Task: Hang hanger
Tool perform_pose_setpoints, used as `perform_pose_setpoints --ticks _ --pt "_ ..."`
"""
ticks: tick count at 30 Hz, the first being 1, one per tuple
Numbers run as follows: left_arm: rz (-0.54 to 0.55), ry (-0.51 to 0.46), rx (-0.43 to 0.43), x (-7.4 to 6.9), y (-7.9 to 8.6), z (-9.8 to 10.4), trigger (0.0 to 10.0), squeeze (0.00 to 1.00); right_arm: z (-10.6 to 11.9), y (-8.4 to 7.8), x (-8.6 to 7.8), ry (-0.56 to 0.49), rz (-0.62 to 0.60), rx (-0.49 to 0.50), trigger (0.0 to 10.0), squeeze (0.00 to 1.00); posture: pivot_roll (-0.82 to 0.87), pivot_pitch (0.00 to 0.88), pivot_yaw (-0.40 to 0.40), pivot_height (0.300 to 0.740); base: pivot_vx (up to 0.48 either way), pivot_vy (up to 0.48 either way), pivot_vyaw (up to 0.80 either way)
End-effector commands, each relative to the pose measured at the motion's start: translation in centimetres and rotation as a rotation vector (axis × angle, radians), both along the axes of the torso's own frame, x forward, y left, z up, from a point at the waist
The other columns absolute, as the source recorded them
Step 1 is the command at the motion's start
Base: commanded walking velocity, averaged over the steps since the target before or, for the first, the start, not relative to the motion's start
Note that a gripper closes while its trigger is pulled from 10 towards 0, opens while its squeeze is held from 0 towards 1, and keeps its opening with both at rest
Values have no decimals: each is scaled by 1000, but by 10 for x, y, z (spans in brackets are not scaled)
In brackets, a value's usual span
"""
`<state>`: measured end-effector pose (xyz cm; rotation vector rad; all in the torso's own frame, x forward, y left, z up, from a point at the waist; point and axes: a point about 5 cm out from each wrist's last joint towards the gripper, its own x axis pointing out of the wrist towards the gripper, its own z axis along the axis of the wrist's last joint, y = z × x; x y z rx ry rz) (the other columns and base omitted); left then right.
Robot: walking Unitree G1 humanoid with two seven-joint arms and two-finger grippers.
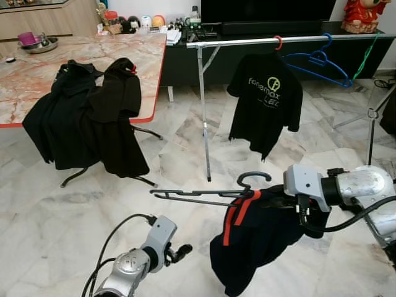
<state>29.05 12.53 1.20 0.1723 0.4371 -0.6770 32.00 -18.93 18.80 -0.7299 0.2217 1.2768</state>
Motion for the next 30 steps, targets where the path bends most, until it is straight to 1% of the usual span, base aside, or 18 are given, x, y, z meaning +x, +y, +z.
perform_pose_setpoints --ticks 1,6,7,8,9,10,11,15,21,24,27,30 --pt "-39 22 -23 -4 -4 -2 10000 0 10 10 2 -39 35 20 0 0 60 122 7 740 0 0 0" --pt "-94 45 -52 -5 -6 -1 10000 0 7 18 3 -43 47 20 0 0 62 123 5 740 0 0 0" --pt "-117 57 -56 -6 -7 -1 10000 0 6 21 4 -46 51 26 0 0 63 121 3 740 0 0 0" --pt "-163 75 -72 -9 -8 -1 10000 0 5 26 4 -45 63 45 0 0 64 120 4 740 0 0 0" --pt "-171 78 -80 -9 -9 0 10000 0 5 30 3 -44 74 57 0 0 67 118 4 740 0 0 0" --pt "-171 78 -80 -9 -9 0 10000 0 5 30 3 -44 74 57 0 0 67 118 4 740 0 0 0" --pt "-162 71 -81 -8 -9 1 10000 0 6 34 2 -44 85 68 0 0 67 118 4 740 0 0 0" --pt "-84 46 -76 1 -5 5 10000 0 5 39 1 -46 98 75 0 0 65 111 4 740 0 0 0" --pt "-55 37 -78 4 -6 6 10000 0 3 41 -1 -40 109 74 0 0 59 102 6 740 0 0 0" --pt "-59 35 -93 5 -8 8 10000 0 3 41 -2 -37 109 74 0 0 58 100 7 740 0 0 0" --pt "-76 35 -79 5 -10 8 10000 0 1 42 -3 -35 114 77 0 0 59 98 8 740 0 0 0" --pt "-70 25 -86 7 -12 10 10000 0 2 45 -1 -40 110 90 0 0 60 95 10 740 0 0 0"
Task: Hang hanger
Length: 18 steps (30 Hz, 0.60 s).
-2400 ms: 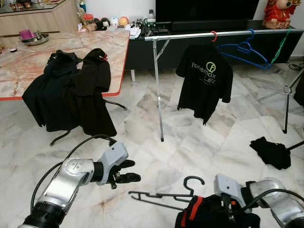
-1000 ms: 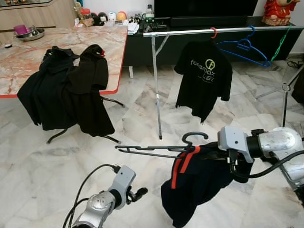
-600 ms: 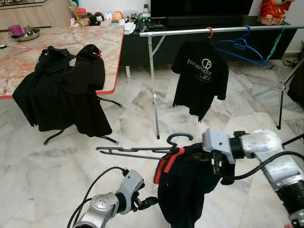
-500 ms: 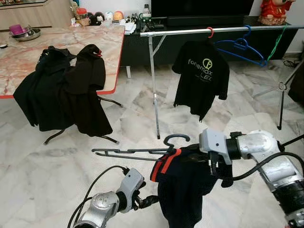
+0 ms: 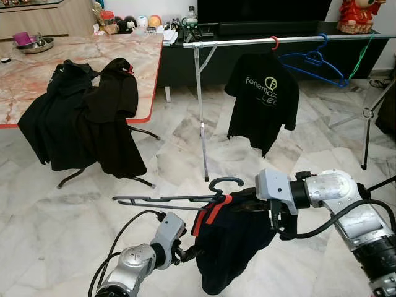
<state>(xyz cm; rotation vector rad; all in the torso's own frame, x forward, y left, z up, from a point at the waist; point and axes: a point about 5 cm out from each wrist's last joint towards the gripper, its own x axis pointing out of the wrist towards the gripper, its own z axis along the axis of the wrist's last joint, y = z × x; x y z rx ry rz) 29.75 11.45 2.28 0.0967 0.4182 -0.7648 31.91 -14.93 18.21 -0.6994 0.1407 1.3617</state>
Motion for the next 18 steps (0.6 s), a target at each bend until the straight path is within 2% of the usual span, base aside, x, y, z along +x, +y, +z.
perform_pose_setpoints --ticks 1,13,14,16,18 --pt "0 4 3 1 -1 0 10000 0 9 6 0 -30 17 31 0 0 60 95 10 740 0 0 0" --pt "1 4 -14 2 -7 1 10000 0 9 8 0 -29 8 52 0 0 59 93 9 740 0 0 0" --pt "-3 6 -14 1 -8 0 5882 0 9 8 0 -31 3 56 0 0 59 93 9 740 0 0 0" --pt "-9 11 -19 0 -9 0 0 0 11 7 2 -39 -17 69 0 0 60 96 7 740 0 0 0" --pt "-11 11 -27 1 -10 0 0 0 12 7 3 -43 -23 77 0 0 62 101 6 740 0 0 0"
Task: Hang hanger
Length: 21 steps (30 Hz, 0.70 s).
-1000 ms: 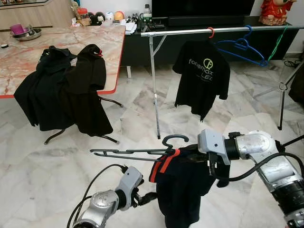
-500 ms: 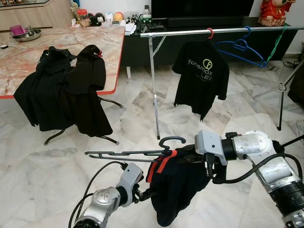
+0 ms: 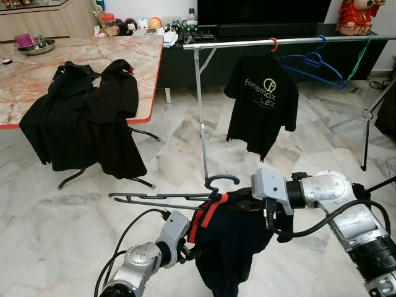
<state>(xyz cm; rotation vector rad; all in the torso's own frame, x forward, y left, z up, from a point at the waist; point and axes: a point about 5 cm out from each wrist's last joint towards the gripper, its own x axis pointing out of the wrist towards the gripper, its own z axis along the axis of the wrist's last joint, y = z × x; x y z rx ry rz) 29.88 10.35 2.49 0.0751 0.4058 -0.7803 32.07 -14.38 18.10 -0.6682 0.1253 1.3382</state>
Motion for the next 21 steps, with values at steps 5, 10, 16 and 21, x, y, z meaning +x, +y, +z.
perform_pose_setpoints --ticks 5,10,16,21 --pt "1 10 -6 0 1 -1 0 0 15 6 1 -44 10 56 0 0 62 103 5 740 0 0 0" --pt "5 5 -19 1 -1 1 0 0 15 7 2 -46 3 65 0 0 63 108 4 740 0 0 0" --pt "14 -1 -29 2 -2 2 0 0 14 9 1 -41 6 70 0 0 63 110 2 740 0 0 0" --pt "24 -7 -35 3 -3 4 0 0 15 8 1 -41 4 75 0 0 61 113 0 740 0 0 0"
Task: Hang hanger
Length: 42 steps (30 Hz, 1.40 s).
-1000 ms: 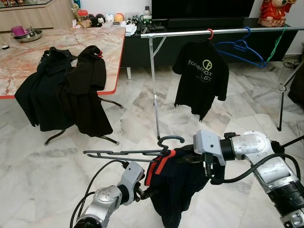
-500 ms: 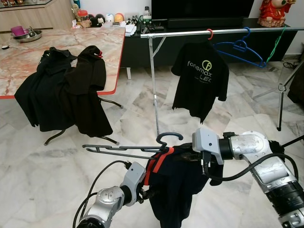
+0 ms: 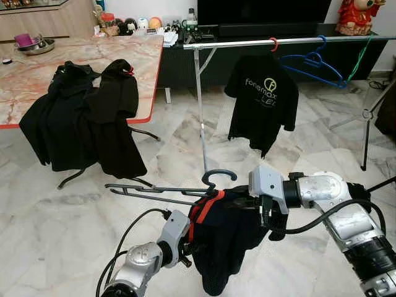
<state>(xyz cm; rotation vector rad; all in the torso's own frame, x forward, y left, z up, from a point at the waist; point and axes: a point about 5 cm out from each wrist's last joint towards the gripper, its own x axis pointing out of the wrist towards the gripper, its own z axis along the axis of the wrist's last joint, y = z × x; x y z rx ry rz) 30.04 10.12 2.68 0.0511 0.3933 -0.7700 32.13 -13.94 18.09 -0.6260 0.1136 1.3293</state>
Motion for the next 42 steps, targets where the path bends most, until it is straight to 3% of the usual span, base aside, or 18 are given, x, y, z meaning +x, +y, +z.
perform_pose_setpoints --ticks 1,20,28,31,33,42 --pt "9 -4 -11 2 -1 2 0 0 15 4 1 -54 16 36 0 0 61 113 0 740 0 0 0" --pt "9 -5 0 2 -4 1 0 0 16 5 1 -50 10 49 0 0 62 119 4 740 0 0 0" --pt "40 -15 52 3 1 -1 0 0 13 4 2 -52 -8 43 0 0 64 120 4 740 0 0 0" --pt "83 5 114 3 6 -7 0 0 12 2 2 -56 -16 36 0 0 65 121 4 740 0 0 0" --pt "195 39 175 5 20 -12 0 0 12 -1 0 -53 -24 39 0 0 60 123 5 740 0 0 0" --pt "400 109 188 6 43 -19 0 0 3 -15 -6 -23 -57 19 0 0 61 125 7 740 0 0 0"
